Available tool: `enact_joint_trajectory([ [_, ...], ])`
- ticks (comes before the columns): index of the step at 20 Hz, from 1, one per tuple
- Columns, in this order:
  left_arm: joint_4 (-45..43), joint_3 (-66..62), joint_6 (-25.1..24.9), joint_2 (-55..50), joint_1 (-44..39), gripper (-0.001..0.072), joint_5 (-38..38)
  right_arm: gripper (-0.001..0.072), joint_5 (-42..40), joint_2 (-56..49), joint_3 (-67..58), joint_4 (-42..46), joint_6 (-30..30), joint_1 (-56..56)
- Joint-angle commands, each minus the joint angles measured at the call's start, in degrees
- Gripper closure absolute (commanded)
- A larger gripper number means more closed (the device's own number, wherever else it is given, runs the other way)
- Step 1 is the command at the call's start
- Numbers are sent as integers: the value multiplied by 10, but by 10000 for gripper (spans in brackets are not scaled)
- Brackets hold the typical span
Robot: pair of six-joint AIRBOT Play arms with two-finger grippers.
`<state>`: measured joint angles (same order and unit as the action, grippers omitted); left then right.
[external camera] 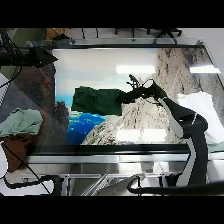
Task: Fold the shirts.
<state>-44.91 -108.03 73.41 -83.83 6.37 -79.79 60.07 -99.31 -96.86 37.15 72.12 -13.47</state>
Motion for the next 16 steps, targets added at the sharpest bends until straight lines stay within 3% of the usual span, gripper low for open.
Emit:
enact_joint_trajectory([
  [1, 0, 0, -1, 0, 0, 690, -1, 688, -7, 4, -3, -104, -56, -1],
  [6, 0, 0, -1, 0, 0, 689, -9, 689, -5, 87, -67, -102, -60, 62],
  [13, 0, 0, -1, 0, 0, 690, -13, 689, 4, 202, -116, -99, 28, 302],
  [16, 0, 0, -1, 0, 0, 690, -13, 689, 23, 216, -115, -54, 78, 406],
])
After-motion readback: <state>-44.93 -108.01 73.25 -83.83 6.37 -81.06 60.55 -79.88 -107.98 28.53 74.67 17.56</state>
